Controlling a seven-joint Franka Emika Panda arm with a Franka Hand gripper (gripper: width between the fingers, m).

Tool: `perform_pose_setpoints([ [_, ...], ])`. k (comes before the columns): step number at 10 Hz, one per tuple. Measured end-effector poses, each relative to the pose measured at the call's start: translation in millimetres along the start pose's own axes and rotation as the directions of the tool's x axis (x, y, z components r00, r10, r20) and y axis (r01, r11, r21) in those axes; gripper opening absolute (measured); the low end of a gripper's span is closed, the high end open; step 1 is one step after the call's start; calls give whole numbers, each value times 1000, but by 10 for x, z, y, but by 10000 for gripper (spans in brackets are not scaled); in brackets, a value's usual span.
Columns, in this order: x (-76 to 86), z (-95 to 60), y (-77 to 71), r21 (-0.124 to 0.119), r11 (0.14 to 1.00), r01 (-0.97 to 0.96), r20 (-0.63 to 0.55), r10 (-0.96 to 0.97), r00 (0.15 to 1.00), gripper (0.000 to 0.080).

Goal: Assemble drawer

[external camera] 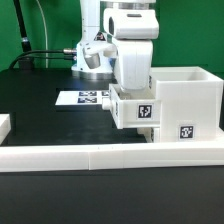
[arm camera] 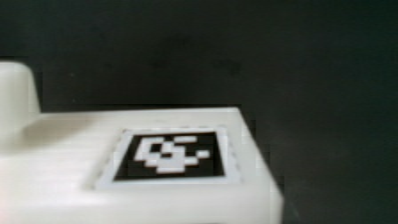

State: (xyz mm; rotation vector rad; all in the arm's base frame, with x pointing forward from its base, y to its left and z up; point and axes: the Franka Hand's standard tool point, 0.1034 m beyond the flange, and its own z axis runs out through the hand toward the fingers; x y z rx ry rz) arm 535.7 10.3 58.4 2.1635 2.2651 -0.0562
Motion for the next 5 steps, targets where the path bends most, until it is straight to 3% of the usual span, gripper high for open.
perform_pose_setpoints([
  [1,0,3,-2,1,1000,0,0,0,1000,42],
  [2,13,1,-5,4,1000,-6,0,6,1000,130],
  [3,65,-20,3,4,1000,-6,-1,6,1000,316],
  [4,93,-65,22,-3,1000,-1,0,1,1000,316],
  [5,88,-114,33,-7,1000,-1,3,1,1000,497],
])
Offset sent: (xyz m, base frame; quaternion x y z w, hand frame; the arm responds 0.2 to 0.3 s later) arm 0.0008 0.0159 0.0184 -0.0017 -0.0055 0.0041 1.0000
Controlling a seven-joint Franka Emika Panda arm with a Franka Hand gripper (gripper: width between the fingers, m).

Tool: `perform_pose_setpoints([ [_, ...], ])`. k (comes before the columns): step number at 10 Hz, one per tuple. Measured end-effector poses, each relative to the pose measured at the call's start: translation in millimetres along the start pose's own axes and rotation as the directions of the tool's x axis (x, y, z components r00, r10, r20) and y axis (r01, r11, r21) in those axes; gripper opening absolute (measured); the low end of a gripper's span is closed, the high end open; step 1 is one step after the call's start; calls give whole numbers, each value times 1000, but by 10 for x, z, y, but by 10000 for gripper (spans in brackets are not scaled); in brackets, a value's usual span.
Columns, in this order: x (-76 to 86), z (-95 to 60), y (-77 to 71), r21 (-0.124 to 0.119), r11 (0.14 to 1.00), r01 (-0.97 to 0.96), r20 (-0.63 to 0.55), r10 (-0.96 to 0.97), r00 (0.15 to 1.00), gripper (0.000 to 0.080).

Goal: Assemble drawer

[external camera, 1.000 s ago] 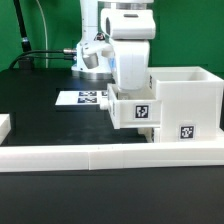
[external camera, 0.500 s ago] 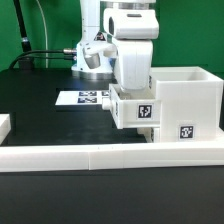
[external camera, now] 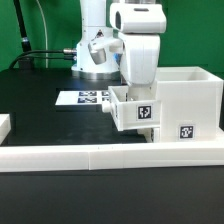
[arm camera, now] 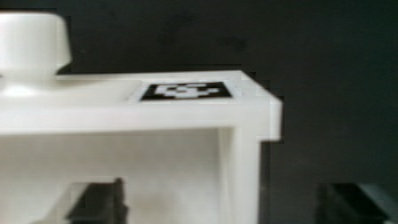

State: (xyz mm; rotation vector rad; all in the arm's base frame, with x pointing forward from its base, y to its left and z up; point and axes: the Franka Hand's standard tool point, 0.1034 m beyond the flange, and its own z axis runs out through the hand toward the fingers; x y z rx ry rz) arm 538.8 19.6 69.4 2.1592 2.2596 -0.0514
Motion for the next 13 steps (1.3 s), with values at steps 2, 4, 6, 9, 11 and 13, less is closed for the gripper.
perform_pose_setpoints([
  [2,-66,-127,2,4,1000,2,13,-2,1000,603],
  [4,-246,-224,0,10,1000,19,26,-19,999,648],
  [6,-479,-212,-17,21,998,64,31,-65,997,649],
  [9,-502,-191,-24,23,998,59,20,-60,998,649],
  [11,-600,-79,-29,37,997,69,-79,-66,995,649],
  [13,-705,-46,-18,47,996,81,-133,-75,988,649],
])
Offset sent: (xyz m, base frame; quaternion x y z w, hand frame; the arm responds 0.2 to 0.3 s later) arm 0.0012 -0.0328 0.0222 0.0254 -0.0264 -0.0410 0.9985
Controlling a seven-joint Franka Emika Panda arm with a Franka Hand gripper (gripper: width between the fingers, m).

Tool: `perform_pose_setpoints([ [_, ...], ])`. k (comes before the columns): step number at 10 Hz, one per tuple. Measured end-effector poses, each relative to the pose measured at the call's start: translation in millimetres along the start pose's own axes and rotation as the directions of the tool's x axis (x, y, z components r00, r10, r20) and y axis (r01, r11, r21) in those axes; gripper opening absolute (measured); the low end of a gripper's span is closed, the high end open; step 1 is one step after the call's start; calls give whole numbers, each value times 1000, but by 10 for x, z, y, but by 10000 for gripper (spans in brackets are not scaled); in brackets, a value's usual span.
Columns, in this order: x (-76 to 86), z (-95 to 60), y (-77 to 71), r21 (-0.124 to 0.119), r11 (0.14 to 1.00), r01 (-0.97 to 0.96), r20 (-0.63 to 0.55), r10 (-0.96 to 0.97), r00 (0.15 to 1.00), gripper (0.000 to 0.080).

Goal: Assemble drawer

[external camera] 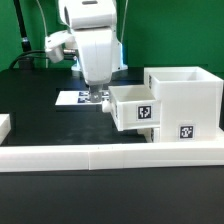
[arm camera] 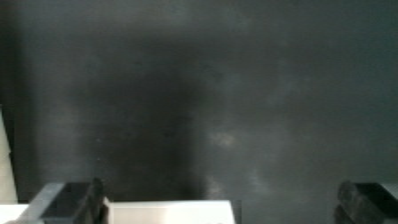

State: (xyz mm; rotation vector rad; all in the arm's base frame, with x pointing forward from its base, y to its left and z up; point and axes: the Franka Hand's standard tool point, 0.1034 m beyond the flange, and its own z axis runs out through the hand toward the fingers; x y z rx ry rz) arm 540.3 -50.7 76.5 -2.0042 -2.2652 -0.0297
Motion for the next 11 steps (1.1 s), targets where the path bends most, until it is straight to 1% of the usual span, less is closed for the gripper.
perform_pose_setpoints([
  [1,-97,11,-32,9,1000,-15,-45,16,999,649],
  [2,-147,36,-53,18,999,-31,-80,32,996,649],
  [3,-131,51,-48,21,999,-44,-79,45,996,649],
  [5,-19,72,-24,27,998,-62,-83,64,994,649],
  [8,234,61,41,35,989,-144,-79,147,986,649],
  [9,279,65,44,39,985,-170,-76,172,982,649],
  [11,456,90,54,47,978,-205,-77,208,975,649],
])
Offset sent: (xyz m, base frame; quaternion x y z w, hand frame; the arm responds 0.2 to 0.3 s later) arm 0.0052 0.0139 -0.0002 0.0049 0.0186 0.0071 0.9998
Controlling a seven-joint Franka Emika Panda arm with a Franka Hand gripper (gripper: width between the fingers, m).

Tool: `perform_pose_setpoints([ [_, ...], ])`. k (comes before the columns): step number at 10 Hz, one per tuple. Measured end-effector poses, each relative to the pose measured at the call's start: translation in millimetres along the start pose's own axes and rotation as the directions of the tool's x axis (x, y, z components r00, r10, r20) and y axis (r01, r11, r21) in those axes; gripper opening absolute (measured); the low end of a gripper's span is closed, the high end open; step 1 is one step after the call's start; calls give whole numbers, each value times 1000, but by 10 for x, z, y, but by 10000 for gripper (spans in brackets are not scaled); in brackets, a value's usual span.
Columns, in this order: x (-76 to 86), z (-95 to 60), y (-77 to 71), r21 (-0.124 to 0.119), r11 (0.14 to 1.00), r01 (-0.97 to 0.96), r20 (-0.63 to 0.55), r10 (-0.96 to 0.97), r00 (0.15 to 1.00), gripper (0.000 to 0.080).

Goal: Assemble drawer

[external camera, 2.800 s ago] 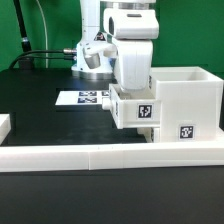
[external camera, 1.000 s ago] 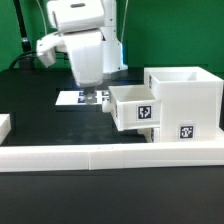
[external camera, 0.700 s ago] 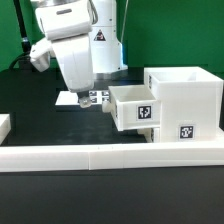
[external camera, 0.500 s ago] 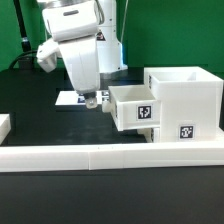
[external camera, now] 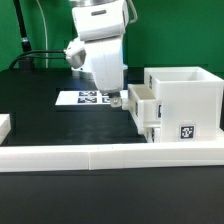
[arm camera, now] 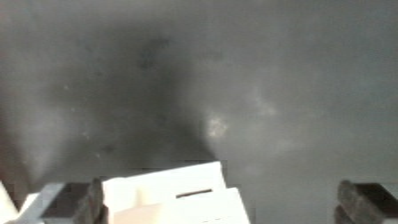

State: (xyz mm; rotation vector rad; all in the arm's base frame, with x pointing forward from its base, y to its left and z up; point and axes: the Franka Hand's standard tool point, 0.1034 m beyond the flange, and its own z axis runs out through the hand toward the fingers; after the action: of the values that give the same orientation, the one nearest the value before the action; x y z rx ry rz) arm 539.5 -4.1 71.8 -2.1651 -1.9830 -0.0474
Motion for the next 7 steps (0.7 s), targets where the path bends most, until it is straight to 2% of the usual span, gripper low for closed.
perform_pose_setpoints([
  [4,276,53,-27,6,999,-49,-5,49,999,649],
  [7,268,69,-56,7,998,-59,-3,59,998,649],
])
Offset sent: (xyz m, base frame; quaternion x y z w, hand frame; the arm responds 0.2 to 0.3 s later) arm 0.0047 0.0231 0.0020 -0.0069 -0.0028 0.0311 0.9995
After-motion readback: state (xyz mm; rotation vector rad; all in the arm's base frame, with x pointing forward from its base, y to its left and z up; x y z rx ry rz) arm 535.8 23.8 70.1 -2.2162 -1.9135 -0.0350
